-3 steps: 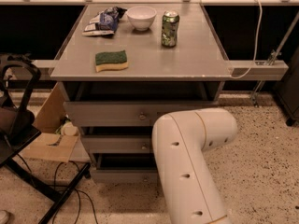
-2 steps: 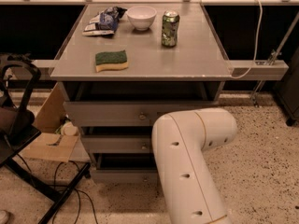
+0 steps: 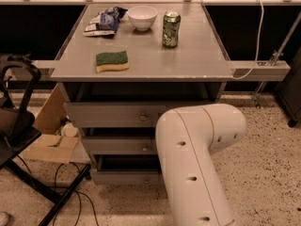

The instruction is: Open bottom drawer

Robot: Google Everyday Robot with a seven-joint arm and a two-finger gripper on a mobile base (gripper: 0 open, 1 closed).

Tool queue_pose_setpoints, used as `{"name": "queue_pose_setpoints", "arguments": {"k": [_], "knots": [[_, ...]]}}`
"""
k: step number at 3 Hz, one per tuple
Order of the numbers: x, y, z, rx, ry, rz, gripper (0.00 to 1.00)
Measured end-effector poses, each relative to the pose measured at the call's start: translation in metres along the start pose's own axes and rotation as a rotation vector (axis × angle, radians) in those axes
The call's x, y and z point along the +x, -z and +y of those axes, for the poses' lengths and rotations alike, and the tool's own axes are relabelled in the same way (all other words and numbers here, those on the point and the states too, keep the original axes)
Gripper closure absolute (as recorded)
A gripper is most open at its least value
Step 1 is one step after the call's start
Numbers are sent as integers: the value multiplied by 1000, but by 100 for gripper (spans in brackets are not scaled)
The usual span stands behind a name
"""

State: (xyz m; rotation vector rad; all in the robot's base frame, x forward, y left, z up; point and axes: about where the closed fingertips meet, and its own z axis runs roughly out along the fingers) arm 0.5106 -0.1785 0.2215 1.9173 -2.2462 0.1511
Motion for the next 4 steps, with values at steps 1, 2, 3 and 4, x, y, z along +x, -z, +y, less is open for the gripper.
{"name": "queue_pose_setpoints", "arguments": {"k": [1, 2, 3, 4], "knots": [[-20, -2, -19, 43, 20, -51, 62], [-61, -14, -64, 118, 53, -162, 30], [-70, -12, -78, 144, 67, -185, 7], [-70, -12, -77, 144, 67, -185, 0]]}}
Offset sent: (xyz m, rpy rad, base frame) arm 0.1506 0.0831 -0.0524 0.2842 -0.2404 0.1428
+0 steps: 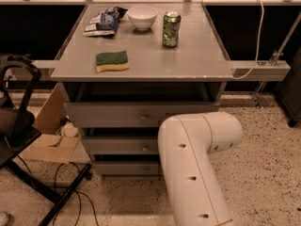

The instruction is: Open bottom drawer

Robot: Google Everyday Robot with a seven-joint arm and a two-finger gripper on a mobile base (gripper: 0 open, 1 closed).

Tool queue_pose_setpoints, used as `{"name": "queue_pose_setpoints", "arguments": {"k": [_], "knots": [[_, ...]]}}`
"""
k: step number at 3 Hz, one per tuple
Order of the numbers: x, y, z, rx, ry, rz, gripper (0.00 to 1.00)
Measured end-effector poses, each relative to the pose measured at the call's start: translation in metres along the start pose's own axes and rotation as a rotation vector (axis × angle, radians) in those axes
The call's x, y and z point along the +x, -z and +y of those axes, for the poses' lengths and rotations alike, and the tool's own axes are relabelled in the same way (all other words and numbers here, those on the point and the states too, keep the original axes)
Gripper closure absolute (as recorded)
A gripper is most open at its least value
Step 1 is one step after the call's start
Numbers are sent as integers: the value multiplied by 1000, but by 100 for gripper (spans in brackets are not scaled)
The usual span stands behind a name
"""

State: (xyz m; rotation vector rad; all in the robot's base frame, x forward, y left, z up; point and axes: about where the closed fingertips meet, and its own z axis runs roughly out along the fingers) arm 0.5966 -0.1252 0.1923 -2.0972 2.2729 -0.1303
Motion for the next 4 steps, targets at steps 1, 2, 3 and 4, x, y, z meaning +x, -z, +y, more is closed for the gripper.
{"name": "queue_pose_setpoints", "arguments": {"k": [1, 2, 3, 4], "knots": [[1, -1, 2, -6, 0, -1, 0], [1, -8, 9, -12, -12, -15, 0], [0, -23, 2, 17, -11, -50, 0], [-1, -23, -13, 68, 0, -77, 0]]}}
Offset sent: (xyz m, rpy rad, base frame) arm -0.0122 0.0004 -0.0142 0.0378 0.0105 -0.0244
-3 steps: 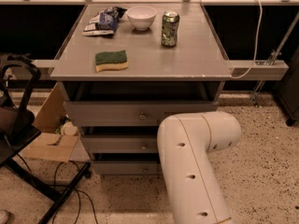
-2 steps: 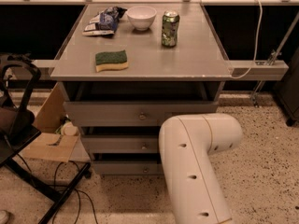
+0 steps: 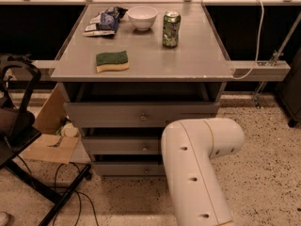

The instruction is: Open bottom drawer

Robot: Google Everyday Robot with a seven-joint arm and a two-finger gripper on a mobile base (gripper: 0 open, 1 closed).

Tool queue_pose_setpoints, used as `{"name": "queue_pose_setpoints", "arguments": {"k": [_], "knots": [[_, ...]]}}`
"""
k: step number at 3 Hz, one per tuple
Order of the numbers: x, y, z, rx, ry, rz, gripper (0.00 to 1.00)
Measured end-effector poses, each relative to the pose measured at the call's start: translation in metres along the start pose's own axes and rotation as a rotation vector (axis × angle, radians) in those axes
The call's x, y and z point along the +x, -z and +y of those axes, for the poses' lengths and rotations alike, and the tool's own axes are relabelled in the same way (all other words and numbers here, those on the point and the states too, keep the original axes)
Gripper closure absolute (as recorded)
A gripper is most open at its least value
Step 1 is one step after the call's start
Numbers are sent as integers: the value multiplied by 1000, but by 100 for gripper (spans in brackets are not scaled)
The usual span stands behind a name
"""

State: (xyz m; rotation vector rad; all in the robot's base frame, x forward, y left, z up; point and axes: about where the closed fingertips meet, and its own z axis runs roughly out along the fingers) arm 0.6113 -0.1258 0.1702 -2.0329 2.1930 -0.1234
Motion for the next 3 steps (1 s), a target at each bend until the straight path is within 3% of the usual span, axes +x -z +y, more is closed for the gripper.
{"name": "queue_pose_setpoints", "arguments": {"k": [3], "knots": [[-5, -23, -18, 52, -9, -32, 0]]}}
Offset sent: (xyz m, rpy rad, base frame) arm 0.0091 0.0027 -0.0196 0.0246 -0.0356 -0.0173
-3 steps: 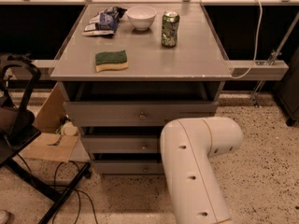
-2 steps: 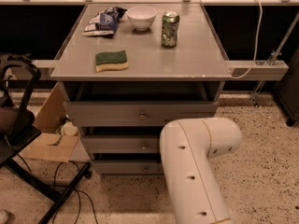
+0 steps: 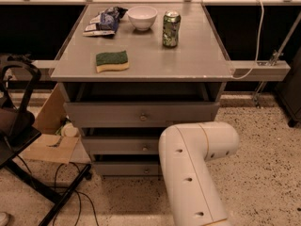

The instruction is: Open bottom drawer

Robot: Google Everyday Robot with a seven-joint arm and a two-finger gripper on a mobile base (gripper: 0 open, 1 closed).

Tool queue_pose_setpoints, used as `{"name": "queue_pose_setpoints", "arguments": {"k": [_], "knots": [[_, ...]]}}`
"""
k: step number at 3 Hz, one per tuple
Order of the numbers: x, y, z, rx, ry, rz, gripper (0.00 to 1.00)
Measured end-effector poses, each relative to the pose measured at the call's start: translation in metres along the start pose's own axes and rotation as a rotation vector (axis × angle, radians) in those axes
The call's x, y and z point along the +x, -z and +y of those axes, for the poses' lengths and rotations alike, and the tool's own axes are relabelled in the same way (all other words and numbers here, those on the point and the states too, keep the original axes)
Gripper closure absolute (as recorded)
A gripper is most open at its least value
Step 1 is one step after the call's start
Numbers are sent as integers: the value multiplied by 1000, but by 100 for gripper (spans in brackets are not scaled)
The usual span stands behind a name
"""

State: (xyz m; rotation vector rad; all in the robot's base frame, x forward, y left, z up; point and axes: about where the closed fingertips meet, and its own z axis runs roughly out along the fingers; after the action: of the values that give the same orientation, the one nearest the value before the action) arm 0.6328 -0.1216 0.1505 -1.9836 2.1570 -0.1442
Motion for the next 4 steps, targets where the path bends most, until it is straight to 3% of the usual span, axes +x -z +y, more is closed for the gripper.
{"name": "queue_pose_setpoints", "arguments": {"k": [1, 3, 4], "knots": [[-4, -6, 1, -7, 8, 13, 19], [12, 8, 27, -92, -4, 110, 65], [19, 19, 38, -122, -1, 138, 96]]}}
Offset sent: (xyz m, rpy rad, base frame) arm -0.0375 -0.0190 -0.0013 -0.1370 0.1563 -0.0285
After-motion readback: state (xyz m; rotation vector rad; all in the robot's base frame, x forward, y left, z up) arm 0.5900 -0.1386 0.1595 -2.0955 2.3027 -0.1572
